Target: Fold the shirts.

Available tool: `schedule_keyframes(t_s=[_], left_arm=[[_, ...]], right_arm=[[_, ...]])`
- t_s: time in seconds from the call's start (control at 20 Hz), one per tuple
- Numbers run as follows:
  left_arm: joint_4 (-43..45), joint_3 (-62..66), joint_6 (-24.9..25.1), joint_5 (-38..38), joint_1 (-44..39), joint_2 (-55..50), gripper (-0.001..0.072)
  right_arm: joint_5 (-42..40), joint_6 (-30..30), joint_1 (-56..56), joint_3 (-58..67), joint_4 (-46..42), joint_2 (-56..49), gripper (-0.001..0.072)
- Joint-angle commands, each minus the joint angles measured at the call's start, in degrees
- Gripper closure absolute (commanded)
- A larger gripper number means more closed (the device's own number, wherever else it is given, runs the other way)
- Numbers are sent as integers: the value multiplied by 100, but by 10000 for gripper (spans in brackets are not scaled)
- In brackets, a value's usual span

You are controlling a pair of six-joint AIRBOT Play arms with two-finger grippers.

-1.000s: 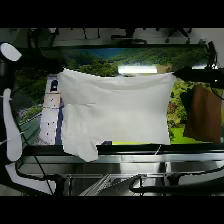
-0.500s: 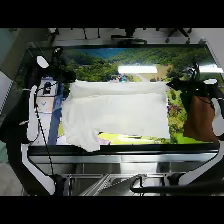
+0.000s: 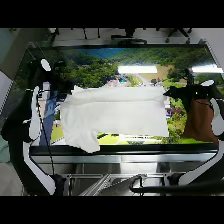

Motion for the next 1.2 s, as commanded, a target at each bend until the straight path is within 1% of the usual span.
schedule_keyframes(t_s=[0.0,0.15,0.2,0.25,0.3,0.35,0.45,0.55,0.6,0.65,0.8,0.85,0.95,1.05,1.15], left_arm=[[72,-2,-61,-326,-50,-343,692],[66,0,-170,-173,-7,-385,691],[68,0,-267,-181,-9,-382,680],[68,26,-376,-264,-2,-382,482],[68,87,-509,-409,17,-382,200],[61,223,-684,-673,57,-382,152],[2,407,-763,-1410,177,-240,153],[4,-278,-763,-1578,291,356,163],[9,-879,-754,-1486,345,787,164],[9,-1613,-743,-1279,407,1290,163],[7,-4107,-754,-269,535,2979,163],[2,-4992,-787,59,581,3593,163],[0,-6470,-964,551,680,4590,163],[-188,-7517,-970,960,809,5200,162],[-527,-8164,-887,1445,973,5464,161]], right_arm=[[160,90,42,-90,-168,-46,692],[157,90,107,-90,-55,-52,691],[162,90,129,-90,-11,-50,690],[188,92,151,-87,63,-46,679],[247,92,162,-79,160,-22,574],[354,94,157,-39,175,44,418],[741,160,-24,35,125,332,312],[1189,280,-372,11,109,710,313],[1419,317,-557,-50,109,870,321],[1613,330,-730,-212,109,1045,357],[1971,304,-1163,-1241,87,1613,351],[1869,278,-1272,-1665,76,1832,351],[1340,240,-1445,-2514,-81,2262,351],[831,240,-1462,-3185,-221,2522,348],[662,243,-1458,-3611,-258,2566,346]])
